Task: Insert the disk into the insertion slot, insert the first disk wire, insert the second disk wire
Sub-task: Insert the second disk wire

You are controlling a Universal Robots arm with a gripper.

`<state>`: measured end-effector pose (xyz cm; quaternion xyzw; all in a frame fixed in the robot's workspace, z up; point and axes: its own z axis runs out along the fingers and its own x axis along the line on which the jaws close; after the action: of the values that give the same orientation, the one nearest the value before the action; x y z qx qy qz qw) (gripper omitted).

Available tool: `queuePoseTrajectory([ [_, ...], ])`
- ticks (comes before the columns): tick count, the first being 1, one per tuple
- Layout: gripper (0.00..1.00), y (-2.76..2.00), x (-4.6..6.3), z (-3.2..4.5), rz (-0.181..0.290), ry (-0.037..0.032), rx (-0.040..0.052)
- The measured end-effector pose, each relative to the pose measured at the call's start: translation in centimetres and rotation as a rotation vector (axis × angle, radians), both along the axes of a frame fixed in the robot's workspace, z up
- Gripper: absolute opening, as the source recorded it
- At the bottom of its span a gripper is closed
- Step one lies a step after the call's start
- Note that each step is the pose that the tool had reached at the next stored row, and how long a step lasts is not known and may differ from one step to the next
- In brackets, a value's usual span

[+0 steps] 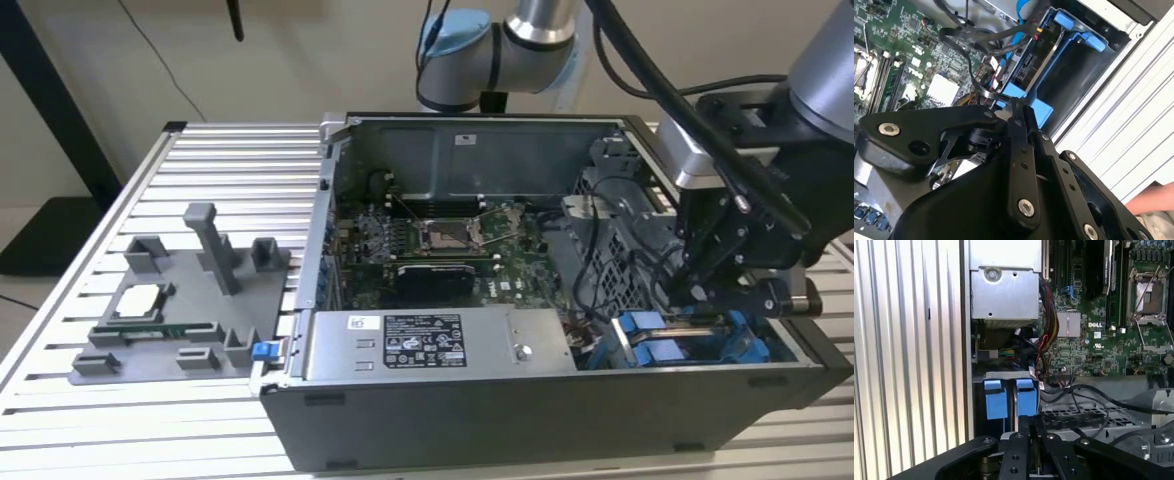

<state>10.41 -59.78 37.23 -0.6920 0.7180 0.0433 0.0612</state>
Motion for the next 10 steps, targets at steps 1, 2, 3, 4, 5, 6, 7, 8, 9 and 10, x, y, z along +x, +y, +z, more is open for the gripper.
queuePoseTrajectory([
  [1,0.00,0.00,0.00,-0.12,0.000,-0.0031,0.0001],
  [2,0.00,0.00,0.01,-0.22,0.000,-0.0062,0.0001],
  [3,0.00,0.00,0.04,-0.31,0.000,-0.0095,0.0004],
  [4,0.00,-0.01,0.12,-0.34,0.000,-0.0125,0.0016],
  [5,0.00,-0.01,0.28,-0.37,0.000,-0.0151,0.0041],
  [6,0.00,0.00,0.45,-0.38,0.000,-0.0176,0.0070],
  [7,0.00,0.00,0.62,-0.40,0.000,-0.0200,0.0099],
  [8,0.00,0.00,0.78,-0.43,0.000,-0.0224,0.0126],
  [9,0.00,0.00,0.88,-0.47,0.000,-0.0246,0.0147],
  [10,0.00,0.00,0.91,-0.51,0.000,-0.0266,0.0151],
])
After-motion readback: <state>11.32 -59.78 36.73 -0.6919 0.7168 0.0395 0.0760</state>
